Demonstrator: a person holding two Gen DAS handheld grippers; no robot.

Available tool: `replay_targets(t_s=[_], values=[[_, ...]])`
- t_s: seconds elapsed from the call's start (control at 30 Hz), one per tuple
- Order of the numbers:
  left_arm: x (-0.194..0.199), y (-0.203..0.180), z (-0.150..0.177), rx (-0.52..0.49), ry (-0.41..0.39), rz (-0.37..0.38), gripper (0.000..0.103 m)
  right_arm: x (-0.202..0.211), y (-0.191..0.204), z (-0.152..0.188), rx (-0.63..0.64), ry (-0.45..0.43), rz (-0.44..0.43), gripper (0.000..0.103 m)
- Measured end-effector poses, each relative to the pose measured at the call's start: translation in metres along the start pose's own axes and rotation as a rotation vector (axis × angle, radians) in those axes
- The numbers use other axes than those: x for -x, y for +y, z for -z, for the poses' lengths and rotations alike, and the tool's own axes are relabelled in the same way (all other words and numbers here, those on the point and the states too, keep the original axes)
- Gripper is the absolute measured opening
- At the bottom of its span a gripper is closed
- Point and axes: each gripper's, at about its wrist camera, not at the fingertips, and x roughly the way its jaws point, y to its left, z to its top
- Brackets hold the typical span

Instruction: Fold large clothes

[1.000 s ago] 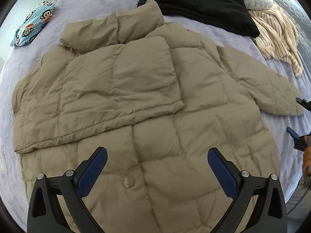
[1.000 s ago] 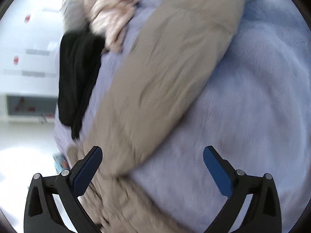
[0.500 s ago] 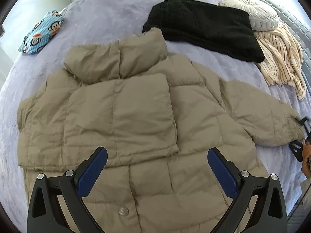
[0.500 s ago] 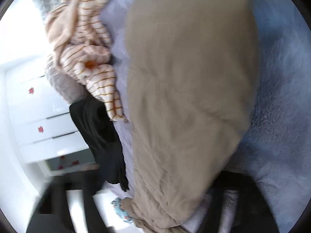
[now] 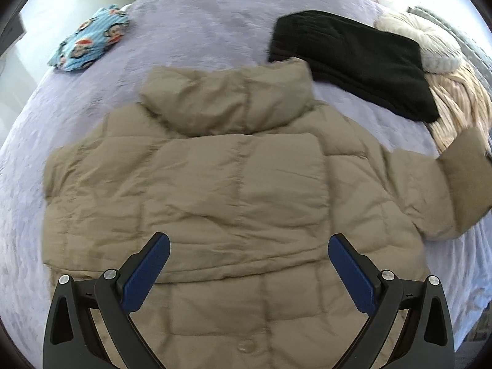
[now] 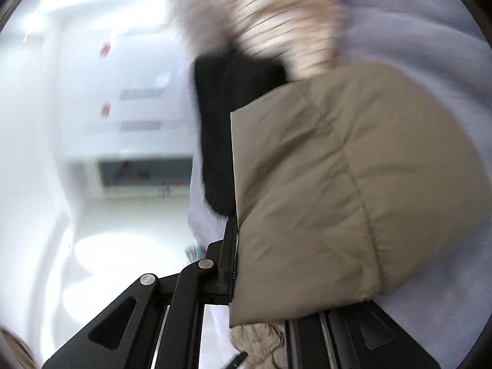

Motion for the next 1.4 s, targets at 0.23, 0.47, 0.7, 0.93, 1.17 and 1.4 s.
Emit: replay_targets(t_s=[0.23, 0.47, 0.7, 0.93, 1.17, 1.4], values=[[0.003, 0.051, 0.0, 0.061, -0.023, -0.035, 0.103, -0.117, 0.118, 0.089, 0.51, 0.203, 0.127, 0.01], [-0.005, 0.113, 0.013, 0.183, -0.009, -0.067, 0.103, -0.216, 0.113, 0.204, 0.681, 0.464, 0.296, 0.01], [-0.013, 0.133, 0.02, 0.184, -0.003, -0.052, 0.103, -0.241, 0.05, 0.235, 0.578, 0.528, 0.44, 0.01], [-0.019, 0.124, 0.014, 0.173, -0.007, 0.015, 0.103, -0.227, 0.051, 0.235, 0.521, 0.504, 0.438, 0.06], [-0.017, 0.129, 0.007, 0.184, -0.019, 0.081, 0.103, -0.176, 0.059, 0.195, 0.394, 0.285, 0.406, 0.073], [-0.007, 0.166, 0.012, 0.27, -0.026, 0.107, 0.103, -0.198, 0.091, 0.2, 0.547, 0.244, 0.428, 0.008]])
